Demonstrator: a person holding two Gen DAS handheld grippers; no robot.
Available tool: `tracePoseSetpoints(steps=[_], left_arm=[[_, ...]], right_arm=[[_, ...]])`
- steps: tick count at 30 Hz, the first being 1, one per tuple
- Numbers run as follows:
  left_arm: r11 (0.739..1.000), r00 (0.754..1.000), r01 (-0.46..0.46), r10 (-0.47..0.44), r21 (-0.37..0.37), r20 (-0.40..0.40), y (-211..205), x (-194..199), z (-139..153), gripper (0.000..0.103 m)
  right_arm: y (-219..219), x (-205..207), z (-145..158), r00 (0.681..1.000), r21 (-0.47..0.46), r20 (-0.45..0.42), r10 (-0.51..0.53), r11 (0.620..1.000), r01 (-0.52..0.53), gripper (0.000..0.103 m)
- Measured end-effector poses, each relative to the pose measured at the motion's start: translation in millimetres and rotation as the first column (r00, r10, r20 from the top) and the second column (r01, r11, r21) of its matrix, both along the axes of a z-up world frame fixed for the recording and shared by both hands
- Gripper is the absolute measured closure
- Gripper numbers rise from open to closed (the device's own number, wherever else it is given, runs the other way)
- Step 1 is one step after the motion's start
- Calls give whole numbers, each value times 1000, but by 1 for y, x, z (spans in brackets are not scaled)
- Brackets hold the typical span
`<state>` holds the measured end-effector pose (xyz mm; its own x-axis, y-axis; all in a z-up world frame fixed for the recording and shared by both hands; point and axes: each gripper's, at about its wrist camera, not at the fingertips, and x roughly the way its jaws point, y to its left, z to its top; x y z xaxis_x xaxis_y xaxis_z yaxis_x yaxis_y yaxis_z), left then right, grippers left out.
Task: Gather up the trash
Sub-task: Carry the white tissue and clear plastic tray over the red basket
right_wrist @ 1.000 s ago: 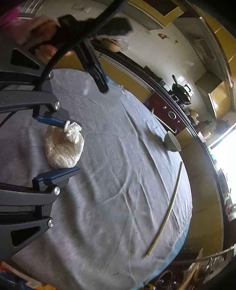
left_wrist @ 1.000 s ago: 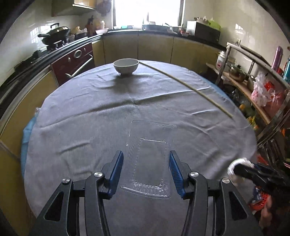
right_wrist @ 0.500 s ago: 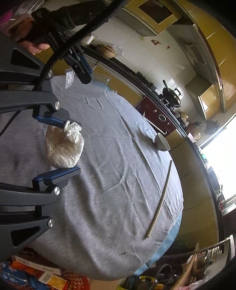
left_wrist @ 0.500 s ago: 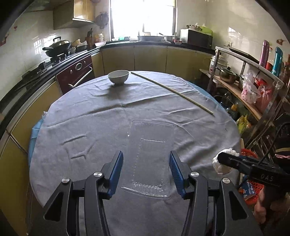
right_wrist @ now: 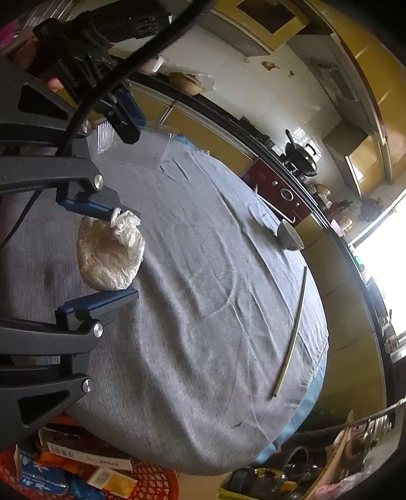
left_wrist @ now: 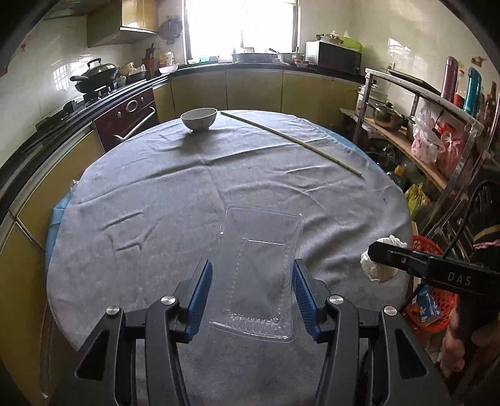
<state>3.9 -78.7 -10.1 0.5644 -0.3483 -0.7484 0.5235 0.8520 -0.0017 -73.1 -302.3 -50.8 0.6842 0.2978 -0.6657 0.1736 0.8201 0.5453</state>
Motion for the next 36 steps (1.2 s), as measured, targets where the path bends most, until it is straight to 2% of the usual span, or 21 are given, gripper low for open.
tracePoseSetpoints(steps=[9,17,36], left_arm=[[1000,1000,2,-2,-3,-22,6,-5,-8,48],[998,998,64,-64,-15,-28,-3,-23,-10,48],[998,999,39,-38,-54,12,17,-37,5,48]], right_arm=[[14,5,-3,1000,-19,-20,24,1000,-24,57],[20,5,-3,999,-29,-23,23,999,-23,57],[35,-2,7,999,-64,-15,31,997,-32,57]])
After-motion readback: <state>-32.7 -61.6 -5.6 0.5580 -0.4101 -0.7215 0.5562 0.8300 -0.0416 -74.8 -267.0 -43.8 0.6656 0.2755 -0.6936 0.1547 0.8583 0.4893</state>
